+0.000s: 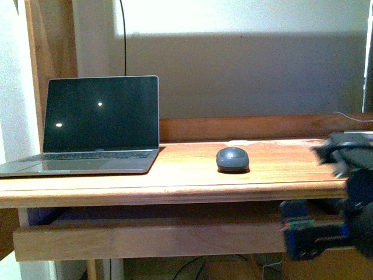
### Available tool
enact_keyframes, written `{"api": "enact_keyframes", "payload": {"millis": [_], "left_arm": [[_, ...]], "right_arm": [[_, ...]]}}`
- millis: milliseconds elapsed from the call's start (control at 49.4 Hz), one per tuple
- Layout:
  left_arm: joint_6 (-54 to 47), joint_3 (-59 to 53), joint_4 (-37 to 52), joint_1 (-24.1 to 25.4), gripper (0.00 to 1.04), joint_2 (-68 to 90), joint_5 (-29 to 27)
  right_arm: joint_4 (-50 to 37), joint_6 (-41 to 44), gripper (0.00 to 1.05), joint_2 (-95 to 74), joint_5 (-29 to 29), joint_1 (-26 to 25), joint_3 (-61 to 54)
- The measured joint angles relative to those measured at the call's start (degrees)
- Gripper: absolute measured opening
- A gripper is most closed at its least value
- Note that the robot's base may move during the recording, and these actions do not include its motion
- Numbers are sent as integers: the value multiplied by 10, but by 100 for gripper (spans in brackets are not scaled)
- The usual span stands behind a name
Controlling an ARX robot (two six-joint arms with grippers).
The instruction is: Place mouse
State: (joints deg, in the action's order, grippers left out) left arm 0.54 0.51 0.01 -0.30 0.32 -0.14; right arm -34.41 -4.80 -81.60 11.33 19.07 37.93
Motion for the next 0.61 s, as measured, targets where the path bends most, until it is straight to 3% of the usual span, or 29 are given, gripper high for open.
{"api": "enact_keyframes", "payload": {"millis": [142, 284, 608], "left_arm": [[0, 0, 0, 0, 97, 0, 0], [0, 0, 0, 0, 97, 0, 0], [0, 0, 0, 0, 97, 0, 0]], "right_arm": [[45, -46, 97, 128, -6, -22, -77], [145, -94, 97, 325, -11, -17, -166], [344, -159, 97, 630, 101, 111, -251]]}}
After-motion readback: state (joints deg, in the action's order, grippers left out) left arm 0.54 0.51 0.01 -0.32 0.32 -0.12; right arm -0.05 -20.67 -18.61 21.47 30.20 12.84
